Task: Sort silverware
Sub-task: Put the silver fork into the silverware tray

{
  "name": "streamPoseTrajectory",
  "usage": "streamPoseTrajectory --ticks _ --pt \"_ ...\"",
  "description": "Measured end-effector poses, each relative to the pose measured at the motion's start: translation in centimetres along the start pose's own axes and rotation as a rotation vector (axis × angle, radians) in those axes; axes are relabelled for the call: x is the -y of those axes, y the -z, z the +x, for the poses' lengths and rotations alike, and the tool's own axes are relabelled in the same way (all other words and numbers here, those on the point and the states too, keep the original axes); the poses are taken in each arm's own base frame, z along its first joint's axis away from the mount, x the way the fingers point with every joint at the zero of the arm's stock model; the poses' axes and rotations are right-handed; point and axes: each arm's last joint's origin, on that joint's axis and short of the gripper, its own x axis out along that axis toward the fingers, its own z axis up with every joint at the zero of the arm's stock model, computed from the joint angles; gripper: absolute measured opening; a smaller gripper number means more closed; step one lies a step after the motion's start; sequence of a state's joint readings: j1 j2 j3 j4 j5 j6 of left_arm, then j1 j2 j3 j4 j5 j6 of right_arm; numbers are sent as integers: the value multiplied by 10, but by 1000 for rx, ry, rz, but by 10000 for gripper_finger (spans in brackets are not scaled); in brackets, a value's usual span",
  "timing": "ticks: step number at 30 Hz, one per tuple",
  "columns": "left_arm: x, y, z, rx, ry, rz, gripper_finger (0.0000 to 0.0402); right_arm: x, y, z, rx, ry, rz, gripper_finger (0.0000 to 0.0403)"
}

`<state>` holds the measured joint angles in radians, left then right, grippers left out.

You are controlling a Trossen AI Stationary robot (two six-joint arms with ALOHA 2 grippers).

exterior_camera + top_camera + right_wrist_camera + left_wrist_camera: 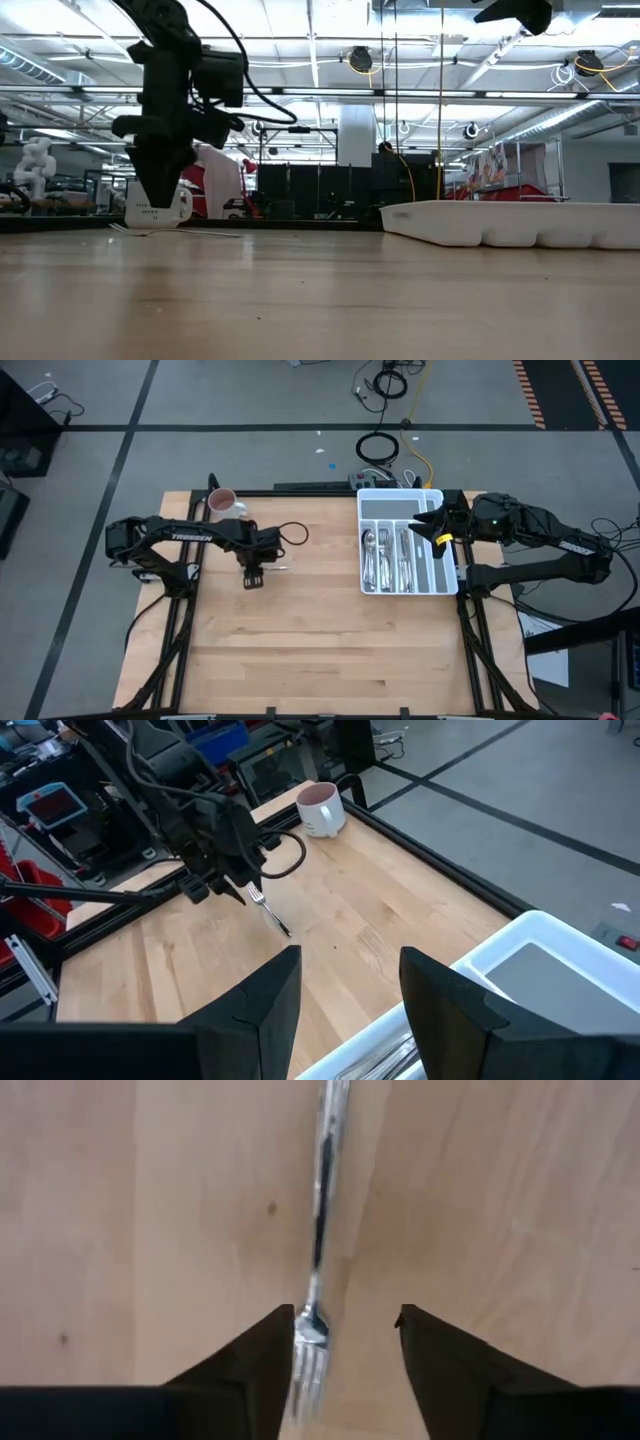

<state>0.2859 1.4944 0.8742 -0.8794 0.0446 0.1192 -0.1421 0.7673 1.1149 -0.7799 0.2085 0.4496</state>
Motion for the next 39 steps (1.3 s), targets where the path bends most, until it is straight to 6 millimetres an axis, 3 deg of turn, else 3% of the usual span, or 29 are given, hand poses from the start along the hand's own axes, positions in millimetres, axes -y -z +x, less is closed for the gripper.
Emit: streamPoseTrajectory --ticks 6,16,19,23,25,31,39 --pt "-5 -5 4 25 -32 35 205 0 0 0 0 0 -16 162" --pt "-14 -13 45 -119 -1 41 197 1 1 0 -12 6 -20 162" --pt "-15 -13 53 -146 2 73 157 1 2 0 -17 8 -16 162" --pt "-16 -14 56 -145 -31 90 48 1 2 0 -24 11 -10 162" --pt "-16 -14 55 -143 -33 81 17 1 3 0 -31 15 -11 162" --pt "-13 -20 34 -163 -19 67 7 2 3 0 -33 18 -33 162" --pt "3 -54 -31 -38 -50 190 5 3 3 0 -14 61 -105 162"
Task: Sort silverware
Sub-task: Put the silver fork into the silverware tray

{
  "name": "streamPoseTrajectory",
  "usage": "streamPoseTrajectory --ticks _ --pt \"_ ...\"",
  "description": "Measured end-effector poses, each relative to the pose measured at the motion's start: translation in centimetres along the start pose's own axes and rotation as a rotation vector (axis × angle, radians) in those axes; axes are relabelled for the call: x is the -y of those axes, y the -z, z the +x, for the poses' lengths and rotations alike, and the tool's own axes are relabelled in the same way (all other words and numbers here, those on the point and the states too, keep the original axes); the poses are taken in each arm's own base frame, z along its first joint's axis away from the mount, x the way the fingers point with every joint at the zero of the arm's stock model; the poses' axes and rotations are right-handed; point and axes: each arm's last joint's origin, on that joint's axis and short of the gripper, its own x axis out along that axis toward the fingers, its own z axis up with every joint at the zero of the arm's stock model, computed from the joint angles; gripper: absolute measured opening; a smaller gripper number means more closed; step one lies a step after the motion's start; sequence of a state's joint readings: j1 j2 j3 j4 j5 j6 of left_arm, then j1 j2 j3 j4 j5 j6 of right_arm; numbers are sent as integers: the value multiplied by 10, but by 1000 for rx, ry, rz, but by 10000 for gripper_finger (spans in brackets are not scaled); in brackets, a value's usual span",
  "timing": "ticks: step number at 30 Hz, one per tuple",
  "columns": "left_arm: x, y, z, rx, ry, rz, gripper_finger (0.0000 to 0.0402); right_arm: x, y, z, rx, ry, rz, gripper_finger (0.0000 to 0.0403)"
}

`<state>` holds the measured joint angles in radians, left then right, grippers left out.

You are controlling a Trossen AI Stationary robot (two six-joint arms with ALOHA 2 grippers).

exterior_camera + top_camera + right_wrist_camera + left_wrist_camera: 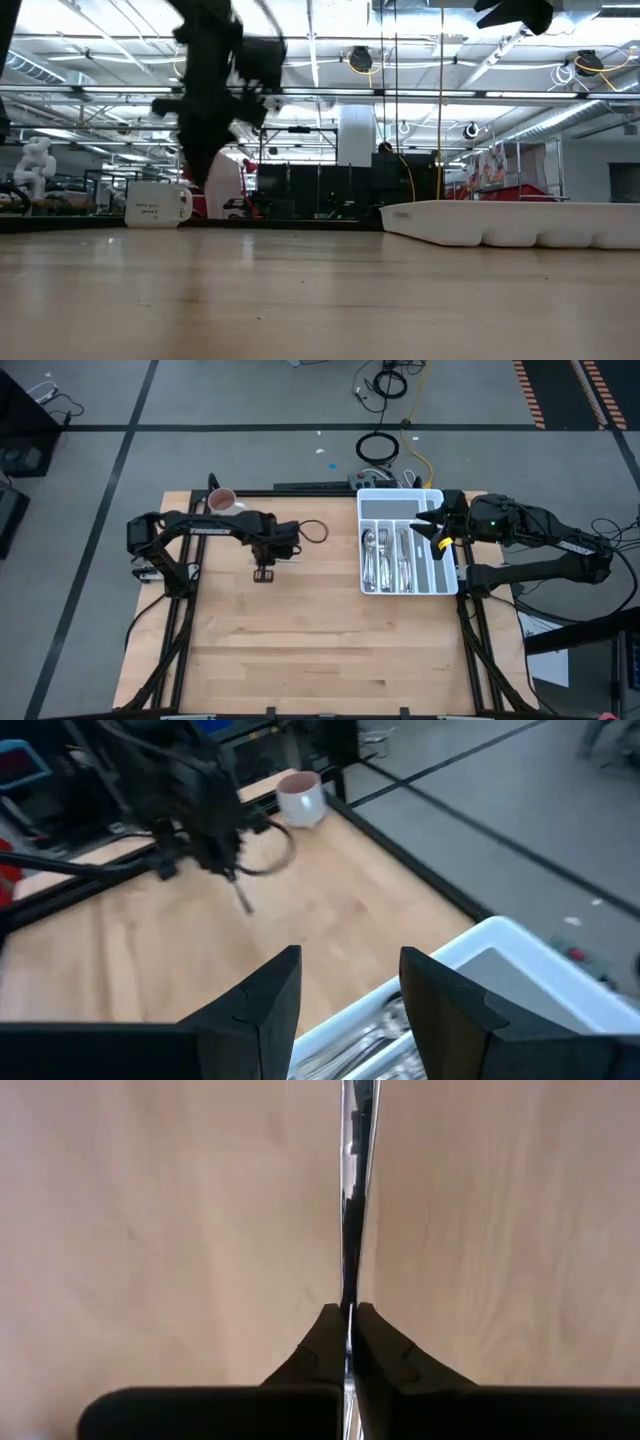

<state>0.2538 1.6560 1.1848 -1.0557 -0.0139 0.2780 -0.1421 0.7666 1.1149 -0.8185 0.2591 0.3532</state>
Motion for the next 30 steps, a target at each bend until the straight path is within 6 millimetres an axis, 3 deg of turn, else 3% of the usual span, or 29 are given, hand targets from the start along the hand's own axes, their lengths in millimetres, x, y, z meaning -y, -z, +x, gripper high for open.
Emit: streamPoseTrajectory --ticks 8,11,17,22,30 --pt "-1 -51 -73 328 -218 324 5 4 -1 0 40 117 -36 162" --pt "-8 -72 -80 356 -298 412 5 4 -1 0 42 129 -51 162" --pt "-21 -129 -81 376 -379 594 5 4 -1 0 39 129 -60 162" --pt "-26 -172 -74 364 -469 885 5 4 -1 0 40 128 -41 162" --pt "-35 -206 -45 264 -587 1279 5 4 -1 0 45 126 27 162"
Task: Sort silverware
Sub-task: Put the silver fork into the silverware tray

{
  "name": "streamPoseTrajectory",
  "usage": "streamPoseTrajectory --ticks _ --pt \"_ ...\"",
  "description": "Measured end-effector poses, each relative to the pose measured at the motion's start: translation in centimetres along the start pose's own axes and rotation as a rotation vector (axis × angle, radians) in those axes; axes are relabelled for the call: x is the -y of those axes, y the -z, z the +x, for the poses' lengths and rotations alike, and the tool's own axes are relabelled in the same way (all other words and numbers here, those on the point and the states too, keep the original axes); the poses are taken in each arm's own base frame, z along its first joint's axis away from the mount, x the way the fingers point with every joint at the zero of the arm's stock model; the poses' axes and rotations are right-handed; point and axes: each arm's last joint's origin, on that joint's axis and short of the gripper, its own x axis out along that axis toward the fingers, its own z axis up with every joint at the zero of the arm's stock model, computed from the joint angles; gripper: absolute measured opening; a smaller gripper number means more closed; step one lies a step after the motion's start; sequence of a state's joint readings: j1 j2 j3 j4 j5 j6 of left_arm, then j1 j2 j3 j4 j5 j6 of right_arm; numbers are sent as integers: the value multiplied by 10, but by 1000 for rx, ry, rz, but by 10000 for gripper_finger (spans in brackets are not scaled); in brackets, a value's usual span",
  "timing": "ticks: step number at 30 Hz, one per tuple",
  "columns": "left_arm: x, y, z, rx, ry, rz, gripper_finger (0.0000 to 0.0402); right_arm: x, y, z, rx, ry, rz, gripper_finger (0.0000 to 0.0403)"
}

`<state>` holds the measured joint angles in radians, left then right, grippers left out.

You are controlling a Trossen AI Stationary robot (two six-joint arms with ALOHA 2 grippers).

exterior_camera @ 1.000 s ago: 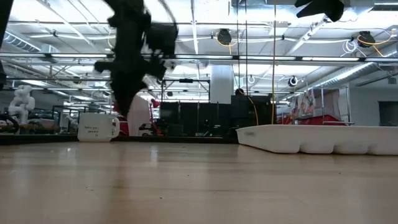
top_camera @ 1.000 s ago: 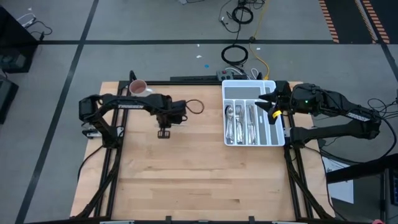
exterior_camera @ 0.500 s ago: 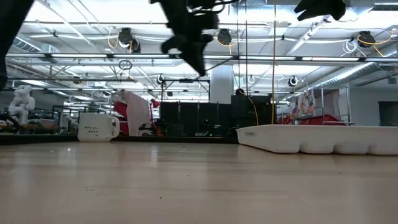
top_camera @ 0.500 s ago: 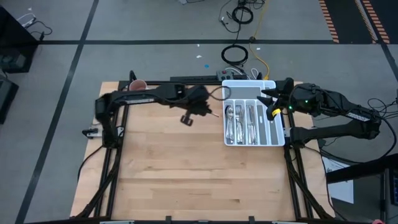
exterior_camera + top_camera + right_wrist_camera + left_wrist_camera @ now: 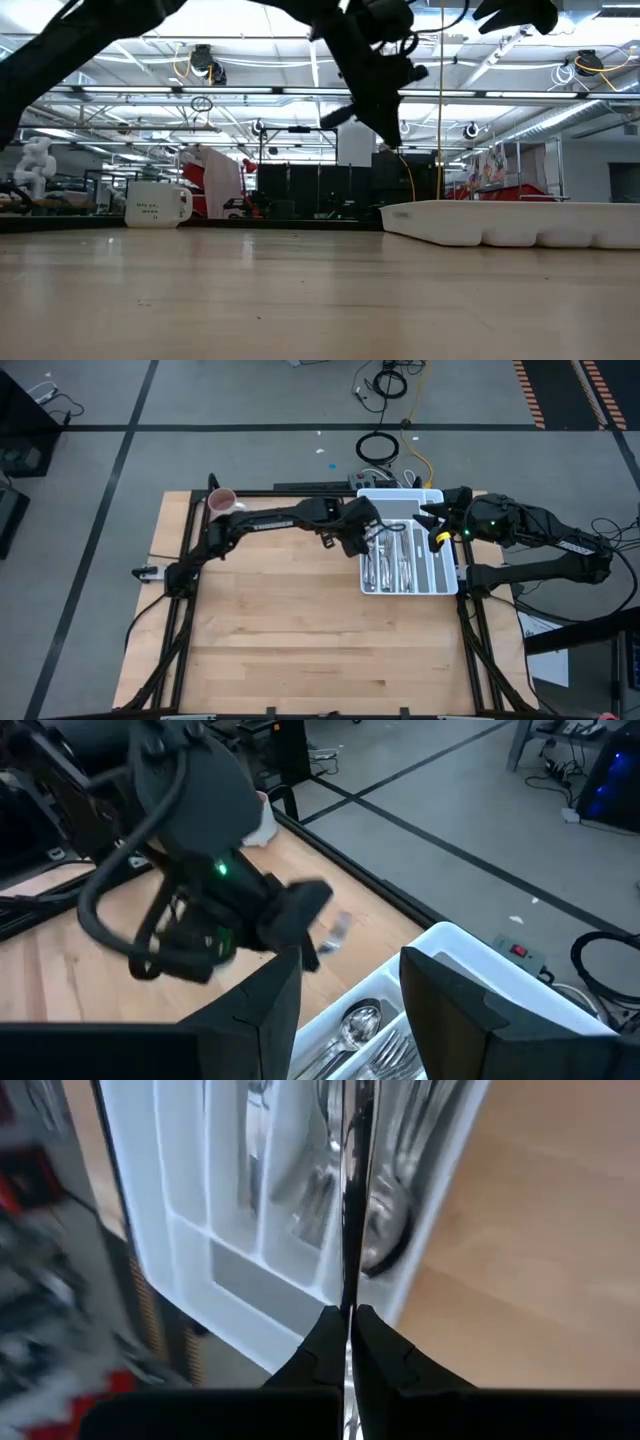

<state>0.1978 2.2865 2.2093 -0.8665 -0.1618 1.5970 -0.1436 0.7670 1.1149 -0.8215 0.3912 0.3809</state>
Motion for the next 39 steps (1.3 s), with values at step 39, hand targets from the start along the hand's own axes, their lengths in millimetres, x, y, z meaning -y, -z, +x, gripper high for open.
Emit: streamPoseTrajectory --ticks 39 --pt "17 -62 116 150 -172 304 5 0 0 0 0 0 -37 162"
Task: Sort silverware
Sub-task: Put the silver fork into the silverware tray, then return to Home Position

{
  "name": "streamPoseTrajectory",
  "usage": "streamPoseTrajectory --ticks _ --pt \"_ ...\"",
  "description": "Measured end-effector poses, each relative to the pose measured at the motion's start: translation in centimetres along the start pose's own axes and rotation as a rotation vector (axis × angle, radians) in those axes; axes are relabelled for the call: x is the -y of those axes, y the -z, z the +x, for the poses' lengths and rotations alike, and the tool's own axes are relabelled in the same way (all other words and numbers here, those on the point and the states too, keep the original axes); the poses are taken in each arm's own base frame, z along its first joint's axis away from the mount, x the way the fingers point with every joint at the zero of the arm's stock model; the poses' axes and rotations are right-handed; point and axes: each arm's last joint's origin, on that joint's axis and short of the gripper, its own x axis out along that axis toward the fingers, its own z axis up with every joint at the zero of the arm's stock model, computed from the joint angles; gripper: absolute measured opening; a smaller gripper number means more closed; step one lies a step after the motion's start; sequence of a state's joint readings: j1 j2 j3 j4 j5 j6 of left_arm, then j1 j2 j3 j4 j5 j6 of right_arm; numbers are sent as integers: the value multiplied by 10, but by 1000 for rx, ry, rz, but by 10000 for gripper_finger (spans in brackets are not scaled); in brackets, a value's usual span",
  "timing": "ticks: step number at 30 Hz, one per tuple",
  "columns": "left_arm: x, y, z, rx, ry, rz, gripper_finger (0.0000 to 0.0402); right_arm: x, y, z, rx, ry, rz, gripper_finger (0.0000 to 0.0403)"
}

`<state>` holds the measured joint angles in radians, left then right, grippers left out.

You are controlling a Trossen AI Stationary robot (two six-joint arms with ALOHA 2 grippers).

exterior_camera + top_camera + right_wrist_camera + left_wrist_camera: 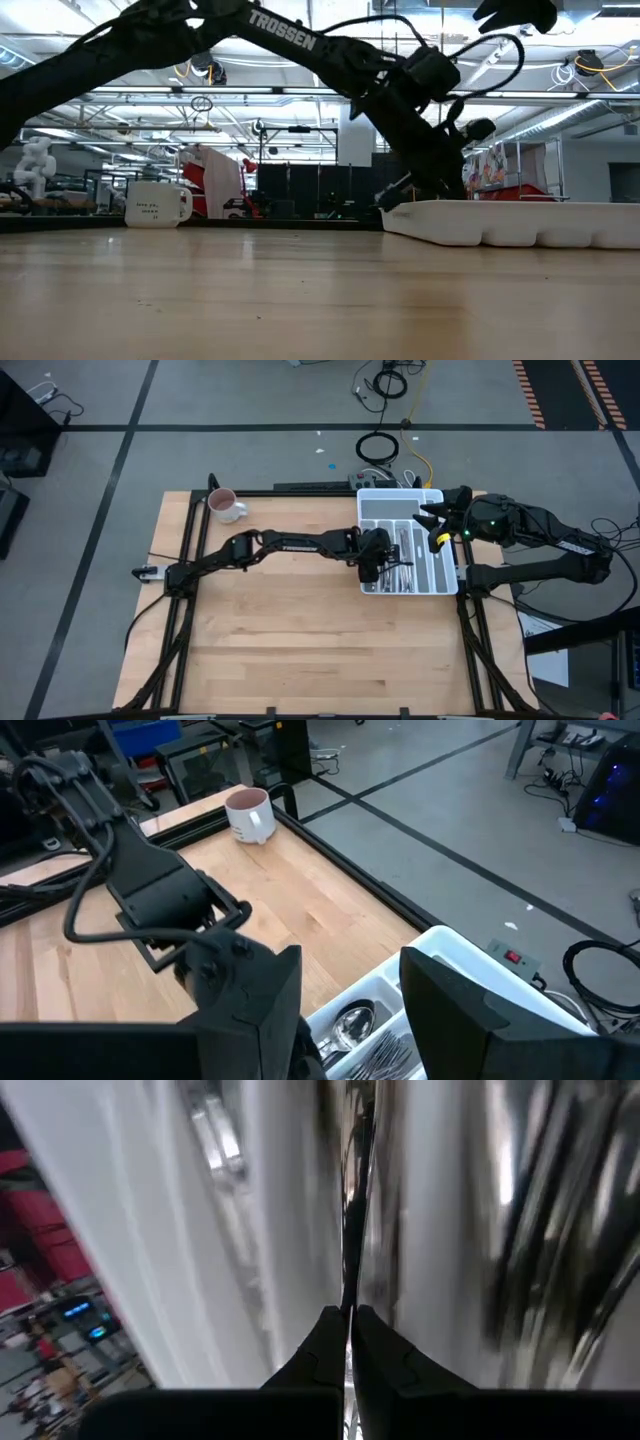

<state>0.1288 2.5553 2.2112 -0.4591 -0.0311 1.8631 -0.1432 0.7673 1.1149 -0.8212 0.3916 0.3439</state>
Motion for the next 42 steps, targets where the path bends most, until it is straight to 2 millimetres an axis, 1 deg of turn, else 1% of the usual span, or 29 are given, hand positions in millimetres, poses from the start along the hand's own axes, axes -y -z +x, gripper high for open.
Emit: streamPoseTrajectory --ticks 3,7,12,18,23,27,29,31,34,37,39,42 --pt "4 -2 6 3 3 -10 5 0 0 0 0 0 -1 162" --pt "4 -2 7 21 -3 -59 11 0 0 0 0 0 -13 162" --pt "0 0 8 32 -52 -167 38 0 0 0 0 0 -21 162" --pt "-7 1 3 76 -74 -295 46 0 0 0 0 0 -48 162" --pt "-6 3 2 76 -62 -318 48 0 0 0 0 0 -54 162" --pt "0 5 1 79 8 -353 49 0 0 0 0 0 -54 162" --pt "2 7 1 51 20 -400 49 0 0 0 0 0 -54 162" --pt "1 11 -1 -39 23 -431 49 0 0 0 0 0 -54 162" --pt "-6 15 -11 -173 4 -453 49 0 0 0 1 0 -53 162" --pt "-22 20 -31 -289 -69 -474 50 -1 -2 0 21 -7 -73 162" --pt "-38 22 -51 -344 -156 -548 50 -2 -6 -1 67 -24 -81 162" --pt "-61 29 -92 -401 -300 -769 50 -6 -12 -5 122 -122 -98 162"
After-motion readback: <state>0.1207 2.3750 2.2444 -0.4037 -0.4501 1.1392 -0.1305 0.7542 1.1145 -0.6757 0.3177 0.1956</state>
